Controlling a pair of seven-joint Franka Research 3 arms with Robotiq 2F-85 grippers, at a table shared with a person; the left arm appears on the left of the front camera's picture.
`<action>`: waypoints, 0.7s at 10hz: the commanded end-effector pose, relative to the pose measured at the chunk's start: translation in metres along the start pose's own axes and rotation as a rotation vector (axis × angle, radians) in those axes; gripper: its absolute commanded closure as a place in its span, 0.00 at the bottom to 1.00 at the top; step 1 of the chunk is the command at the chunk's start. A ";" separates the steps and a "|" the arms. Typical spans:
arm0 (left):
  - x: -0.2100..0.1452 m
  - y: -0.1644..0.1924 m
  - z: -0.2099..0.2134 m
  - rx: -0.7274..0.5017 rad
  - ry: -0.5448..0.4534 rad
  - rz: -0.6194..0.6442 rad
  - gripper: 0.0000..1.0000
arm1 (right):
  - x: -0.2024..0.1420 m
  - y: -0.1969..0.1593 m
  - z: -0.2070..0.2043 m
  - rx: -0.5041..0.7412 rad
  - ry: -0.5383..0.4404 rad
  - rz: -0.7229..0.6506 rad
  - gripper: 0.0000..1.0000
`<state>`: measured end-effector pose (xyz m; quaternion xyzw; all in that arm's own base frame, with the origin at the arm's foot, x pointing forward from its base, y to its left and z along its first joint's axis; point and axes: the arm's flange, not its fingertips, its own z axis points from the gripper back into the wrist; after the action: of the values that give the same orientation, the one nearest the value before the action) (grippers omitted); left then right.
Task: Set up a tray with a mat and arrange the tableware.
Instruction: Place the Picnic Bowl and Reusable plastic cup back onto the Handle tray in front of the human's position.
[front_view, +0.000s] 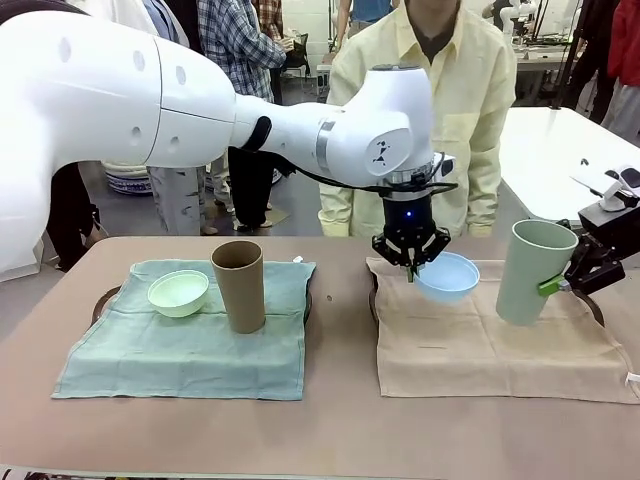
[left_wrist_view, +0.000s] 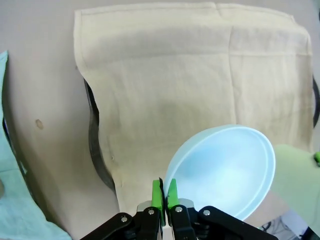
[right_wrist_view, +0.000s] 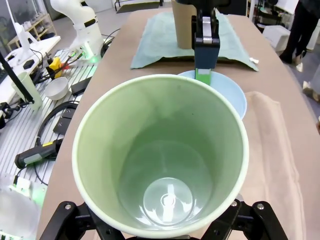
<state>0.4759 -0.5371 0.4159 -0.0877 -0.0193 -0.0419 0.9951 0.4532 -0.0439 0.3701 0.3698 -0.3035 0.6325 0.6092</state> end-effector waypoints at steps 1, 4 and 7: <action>-0.004 0.001 -0.004 0.016 0.023 -0.003 0.96 | -0.001 0.000 -0.001 0.003 -0.001 -0.002 0.15; 0.003 0.004 -0.016 -0.007 0.006 -0.011 0.96 | -0.019 -0.007 -0.004 0.030 -0.003 0.096 0.15; 0.006 0.008 -0.030 0.004 -0.018 -0.022 0.96 | -0.033 -0.014 -0.023 0.010 0.035 0.172 0.15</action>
<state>0.4850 -0.5370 0.3875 -0.0831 -0.0153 -0.0395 0.9956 0.4597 -0.0430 0.3354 0.3507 -0.3134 0.6780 0.5650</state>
